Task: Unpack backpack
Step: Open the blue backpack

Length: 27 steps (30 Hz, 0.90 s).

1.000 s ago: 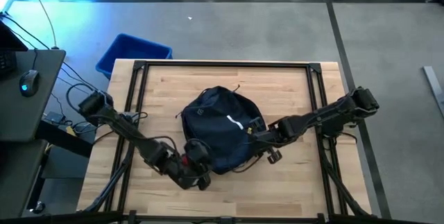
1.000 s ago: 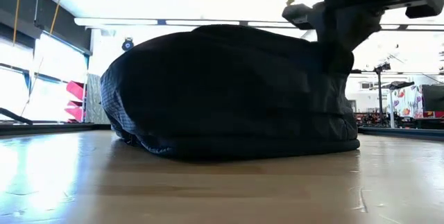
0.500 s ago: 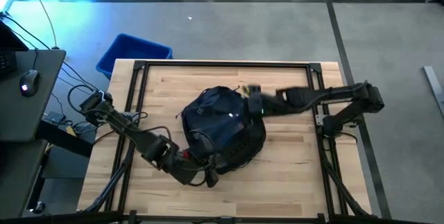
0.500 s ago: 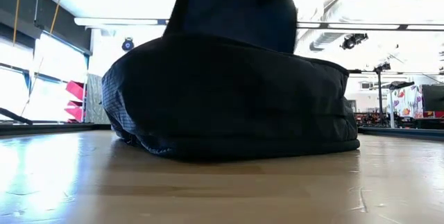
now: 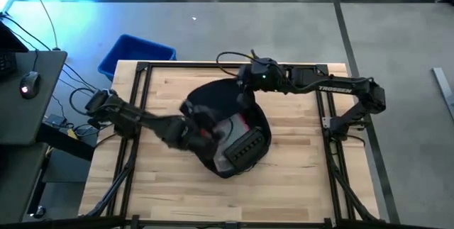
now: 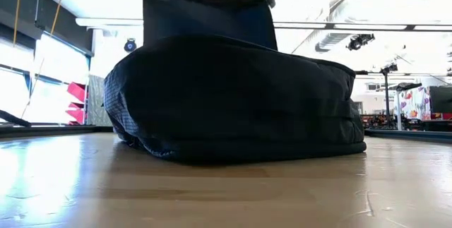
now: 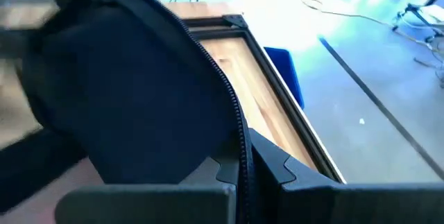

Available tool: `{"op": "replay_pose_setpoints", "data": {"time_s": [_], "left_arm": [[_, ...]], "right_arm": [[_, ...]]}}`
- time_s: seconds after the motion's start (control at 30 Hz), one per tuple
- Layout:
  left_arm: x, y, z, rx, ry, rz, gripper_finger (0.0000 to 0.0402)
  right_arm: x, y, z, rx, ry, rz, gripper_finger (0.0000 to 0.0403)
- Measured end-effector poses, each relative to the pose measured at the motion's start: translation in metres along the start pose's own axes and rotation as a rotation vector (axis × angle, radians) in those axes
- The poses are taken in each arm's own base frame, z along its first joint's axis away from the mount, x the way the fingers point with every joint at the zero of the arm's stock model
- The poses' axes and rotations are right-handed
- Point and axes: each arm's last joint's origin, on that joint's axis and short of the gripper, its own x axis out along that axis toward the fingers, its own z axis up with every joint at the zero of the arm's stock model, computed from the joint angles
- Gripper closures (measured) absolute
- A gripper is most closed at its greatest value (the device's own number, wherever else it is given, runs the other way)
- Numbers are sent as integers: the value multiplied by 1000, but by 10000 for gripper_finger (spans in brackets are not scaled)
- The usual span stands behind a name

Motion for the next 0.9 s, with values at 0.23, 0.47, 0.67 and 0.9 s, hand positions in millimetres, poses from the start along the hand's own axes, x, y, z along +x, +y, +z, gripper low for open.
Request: {"op": "replay_pose_setpoints", "data": {"time_s": [0.23, 0.47, 0.67, 0.9], "left_arm": [[49, 48, 4, 81, 165, 277, 328], [84, 81, 13, 246, 218, 448, 328], [101, 99, 18, 363, 288, 498, 328], [97, 102, 24, 410, 281, 458, 328]], "right_arm": [[23, -9, 1, -133, -47, -36, 403], [61, -47, -7, -78, -94, -147, 403], [89, -87, -18, 98, -174, -244, 403], [107, -129, -33, 412, -280, -315, 403]]}}
